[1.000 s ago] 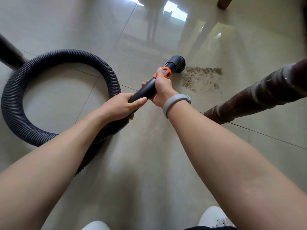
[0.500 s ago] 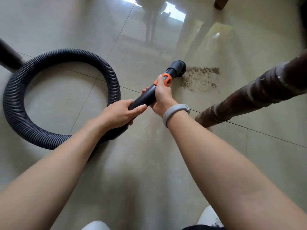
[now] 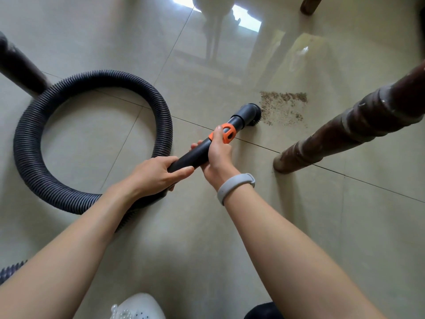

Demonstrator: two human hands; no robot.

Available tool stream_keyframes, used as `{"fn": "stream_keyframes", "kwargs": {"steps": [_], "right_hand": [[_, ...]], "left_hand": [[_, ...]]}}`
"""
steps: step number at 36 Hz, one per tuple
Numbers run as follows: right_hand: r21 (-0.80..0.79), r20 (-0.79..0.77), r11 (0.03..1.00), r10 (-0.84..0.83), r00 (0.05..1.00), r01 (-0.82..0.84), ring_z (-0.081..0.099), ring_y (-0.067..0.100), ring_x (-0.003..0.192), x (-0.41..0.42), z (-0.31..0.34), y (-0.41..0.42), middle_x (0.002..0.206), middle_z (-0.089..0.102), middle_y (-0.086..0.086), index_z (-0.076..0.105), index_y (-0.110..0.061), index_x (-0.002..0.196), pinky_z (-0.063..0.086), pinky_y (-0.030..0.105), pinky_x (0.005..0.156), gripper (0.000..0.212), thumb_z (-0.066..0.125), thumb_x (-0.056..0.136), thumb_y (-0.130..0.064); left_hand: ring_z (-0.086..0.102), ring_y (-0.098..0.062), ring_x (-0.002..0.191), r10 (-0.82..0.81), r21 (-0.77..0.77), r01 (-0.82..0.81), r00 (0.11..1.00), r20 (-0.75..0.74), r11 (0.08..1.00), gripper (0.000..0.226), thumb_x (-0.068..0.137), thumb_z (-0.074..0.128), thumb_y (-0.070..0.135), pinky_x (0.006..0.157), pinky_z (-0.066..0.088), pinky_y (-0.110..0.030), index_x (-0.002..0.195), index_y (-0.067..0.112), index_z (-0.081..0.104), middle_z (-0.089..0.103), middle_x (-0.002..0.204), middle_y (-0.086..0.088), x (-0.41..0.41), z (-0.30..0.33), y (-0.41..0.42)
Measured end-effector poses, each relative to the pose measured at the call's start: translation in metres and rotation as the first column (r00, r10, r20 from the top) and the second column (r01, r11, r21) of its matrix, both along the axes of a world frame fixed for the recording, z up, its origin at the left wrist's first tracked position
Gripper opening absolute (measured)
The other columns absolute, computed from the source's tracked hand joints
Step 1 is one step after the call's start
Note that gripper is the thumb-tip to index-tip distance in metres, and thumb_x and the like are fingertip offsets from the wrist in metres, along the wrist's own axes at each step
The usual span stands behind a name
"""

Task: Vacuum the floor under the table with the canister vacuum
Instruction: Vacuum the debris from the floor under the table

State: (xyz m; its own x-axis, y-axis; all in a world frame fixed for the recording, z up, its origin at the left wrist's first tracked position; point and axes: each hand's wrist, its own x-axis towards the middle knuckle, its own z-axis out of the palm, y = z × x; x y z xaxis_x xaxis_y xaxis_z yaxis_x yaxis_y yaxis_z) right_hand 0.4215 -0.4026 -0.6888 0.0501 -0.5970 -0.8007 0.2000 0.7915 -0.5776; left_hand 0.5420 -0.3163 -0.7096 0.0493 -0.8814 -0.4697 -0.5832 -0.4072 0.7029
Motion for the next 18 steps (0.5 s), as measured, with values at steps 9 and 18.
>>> {"fn": "stream_keyframes", "kwargs": {"steps": [9, 18], "right_hand": [[0.013, -0.003, 0.997, -0.075, 0.997, 0.075, 0.061, 0.018, 0.066, -0.006, 0.0, 0.009, 0.076, 0.057, 0.007, 0.043, -0.015, 0.08, 0.053, 0.041, 0.088, 0.036, 0.043, 0.098, -0.046], [0.004, 0.005, 0.998, -0.067, 0.998, 0.067, 0.06, 0.019, 0.066, -0.011, 0.004, -0.007, 0.08, 0.056, 0.008, 0.04, -0.014, 0.083, 0.053, 0.041, 0.085, 0.033, 0.042, 0.099, -0.043]], "left_hand": [[0.058, -0.012, 0.047, -0.045, 0.014, 0.045, 0.999, -0.022, 0.999, 0.037, 0.065, 0.046, 0.075, 0.062, 0.051, -0.035, 0.066, 0.039, 0.052, 0.062, 0.054, 0.007, -0.002, 0.004, 0.001], [0.056, -0.011, 0.046, -0.039, 0.013, 0.04, 0.998, -0.041, 0.999, 0.045, 0.062, 0.043, 0.078, 0.064, 0.052, -0.038, 0.066, 0.034, 0.052, 0.061, 0.054, 0.007, -0.006, 0.002, -0.015]]}}
